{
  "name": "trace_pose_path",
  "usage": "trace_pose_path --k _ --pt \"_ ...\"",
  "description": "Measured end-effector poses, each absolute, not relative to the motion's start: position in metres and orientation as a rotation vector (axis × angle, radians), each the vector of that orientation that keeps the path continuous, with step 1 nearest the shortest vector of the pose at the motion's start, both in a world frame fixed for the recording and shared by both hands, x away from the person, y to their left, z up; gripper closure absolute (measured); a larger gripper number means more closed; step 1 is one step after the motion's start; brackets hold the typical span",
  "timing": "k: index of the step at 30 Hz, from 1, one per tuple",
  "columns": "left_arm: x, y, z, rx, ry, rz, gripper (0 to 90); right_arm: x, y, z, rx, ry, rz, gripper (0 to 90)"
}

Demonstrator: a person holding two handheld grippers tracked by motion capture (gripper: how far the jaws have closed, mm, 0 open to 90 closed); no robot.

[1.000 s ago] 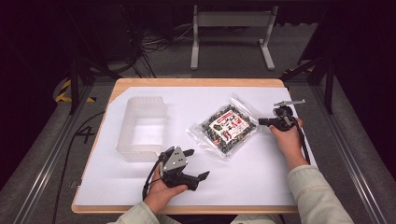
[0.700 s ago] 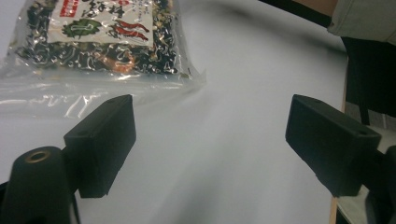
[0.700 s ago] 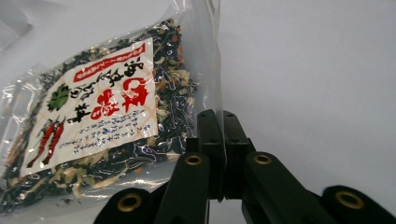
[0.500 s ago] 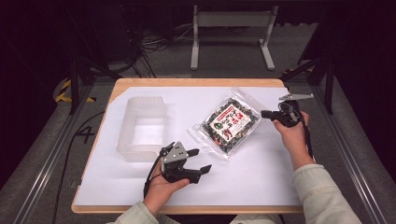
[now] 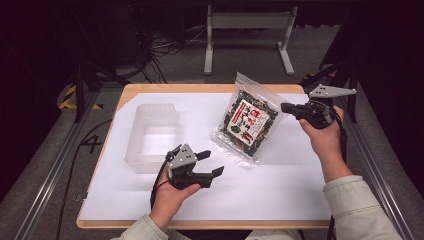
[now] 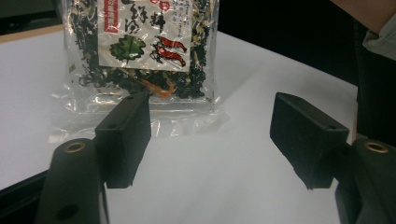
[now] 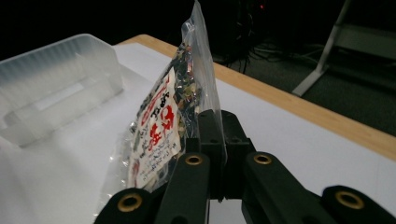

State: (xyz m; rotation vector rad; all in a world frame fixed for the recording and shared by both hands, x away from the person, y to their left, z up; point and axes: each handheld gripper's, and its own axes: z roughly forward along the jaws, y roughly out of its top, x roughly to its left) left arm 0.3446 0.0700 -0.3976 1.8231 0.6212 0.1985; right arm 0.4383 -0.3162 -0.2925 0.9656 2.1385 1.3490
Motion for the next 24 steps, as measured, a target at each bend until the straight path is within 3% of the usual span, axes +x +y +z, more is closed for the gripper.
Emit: trace_pose_path --k 5,8,14,20,24 --pt "0.351 0.076 -0.398 1.660 0.615 0.045 29.0 0.424 -0.314 -0.276 0.875 2.131 1.380 90.0" --pt "0.352 0.077 -0.393 1.620 0.600 0.089 27.3 0.415 -0.313 -0.269 0.831 2.123 1.399 90.0" --pt "0.357 0.071 -0.382 1.706 0.616 0.174 10.8 0.399 -0.312 -0.261 0.760 2.094 1.411 90.0" --pt "0.369 0.067 -0.376 1.741 0.607 0.194 3.0 0.378 -0.309 -0.253 0.699 2.071 1.399 90.0" --pt "0.376 0.065 -0.377 1.743 0.581 0.219 3.3 0.366 -0.311 -0.251 0.688 2.044 1.433 90.0"
